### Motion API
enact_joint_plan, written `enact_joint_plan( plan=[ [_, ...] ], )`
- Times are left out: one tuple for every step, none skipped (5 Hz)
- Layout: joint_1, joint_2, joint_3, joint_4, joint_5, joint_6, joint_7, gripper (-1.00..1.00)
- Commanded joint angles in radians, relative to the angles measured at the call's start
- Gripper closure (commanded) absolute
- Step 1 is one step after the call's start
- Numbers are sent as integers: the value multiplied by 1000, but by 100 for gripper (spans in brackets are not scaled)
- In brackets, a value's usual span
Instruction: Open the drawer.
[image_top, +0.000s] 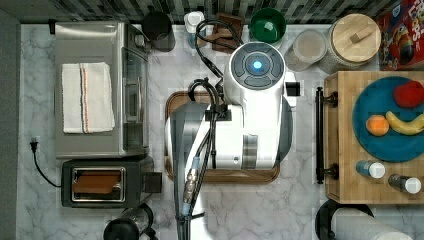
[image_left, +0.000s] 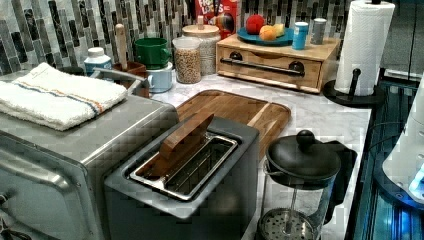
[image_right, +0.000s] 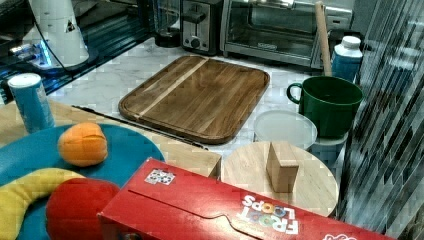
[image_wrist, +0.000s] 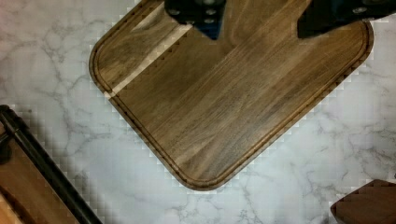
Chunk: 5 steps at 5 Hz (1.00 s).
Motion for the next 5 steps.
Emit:
enact_joint_plan(
  plan=[
    [-1, 0, 1, 0, 0, 1, -2, -100],
    [-4, 0, 4, 0, 0, 1, -2, -100],
    [-8, 10, -2, 13, -8, 7, -64, -100],
    [-21, 11, -15, -11, -27, 42, -172, -100],
    [-40, 5, -36, -52, -29, 105, -301, -100]
  ],
)
